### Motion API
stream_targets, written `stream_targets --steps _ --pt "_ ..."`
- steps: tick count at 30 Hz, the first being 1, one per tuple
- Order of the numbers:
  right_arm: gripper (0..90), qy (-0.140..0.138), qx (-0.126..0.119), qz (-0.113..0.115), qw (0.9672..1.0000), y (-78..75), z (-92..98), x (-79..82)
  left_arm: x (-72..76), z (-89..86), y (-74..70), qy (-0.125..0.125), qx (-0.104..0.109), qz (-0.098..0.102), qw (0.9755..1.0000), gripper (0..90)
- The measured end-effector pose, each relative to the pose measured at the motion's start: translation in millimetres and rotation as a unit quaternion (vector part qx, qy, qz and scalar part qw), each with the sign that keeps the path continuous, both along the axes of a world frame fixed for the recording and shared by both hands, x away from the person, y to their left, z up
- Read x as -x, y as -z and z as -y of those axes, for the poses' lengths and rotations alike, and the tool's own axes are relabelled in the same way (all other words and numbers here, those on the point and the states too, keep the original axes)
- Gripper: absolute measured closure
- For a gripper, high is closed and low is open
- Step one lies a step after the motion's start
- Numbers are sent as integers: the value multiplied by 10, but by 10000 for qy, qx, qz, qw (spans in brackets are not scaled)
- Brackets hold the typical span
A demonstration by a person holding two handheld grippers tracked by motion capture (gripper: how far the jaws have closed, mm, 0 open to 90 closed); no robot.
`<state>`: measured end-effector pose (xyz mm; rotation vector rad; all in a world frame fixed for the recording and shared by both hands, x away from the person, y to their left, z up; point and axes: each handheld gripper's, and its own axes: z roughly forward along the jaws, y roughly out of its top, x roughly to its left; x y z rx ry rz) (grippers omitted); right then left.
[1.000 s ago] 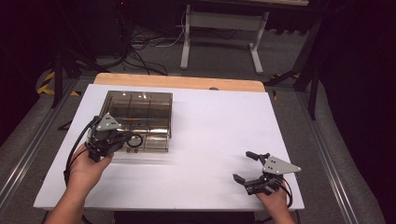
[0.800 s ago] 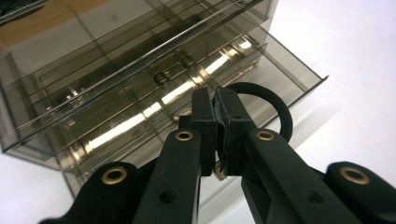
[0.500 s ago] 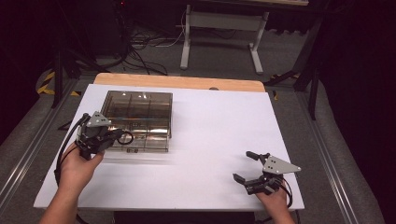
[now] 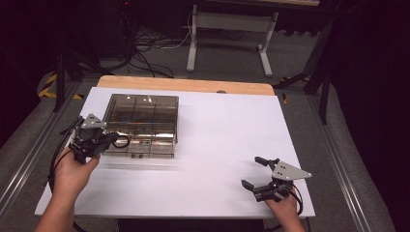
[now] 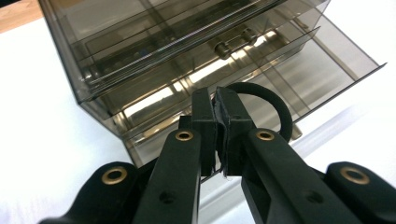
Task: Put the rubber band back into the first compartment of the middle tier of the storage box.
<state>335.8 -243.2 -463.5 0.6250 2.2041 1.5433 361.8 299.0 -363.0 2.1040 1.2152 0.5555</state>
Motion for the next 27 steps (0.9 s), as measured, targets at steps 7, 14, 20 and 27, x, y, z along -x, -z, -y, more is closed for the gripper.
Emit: stream_targets --steps 7,14,20,27 --pt "51 -7 0 3 10000 1 -4 -1 -18 -48 22 -115 -102 -64 9999 865" --pt "52 -19 14 15 10000 2 -5 -1 -42 -85 53 -209 -112 -77 9997 865" --pt "53 -14 42 19 10000 1 -5 0 -71 -88 89 -233 -161 -112 9995 865" --pt "53 -17 46 17 10000 1 -8 3 -105 -112 141 -278 -183 -119 9994 865"
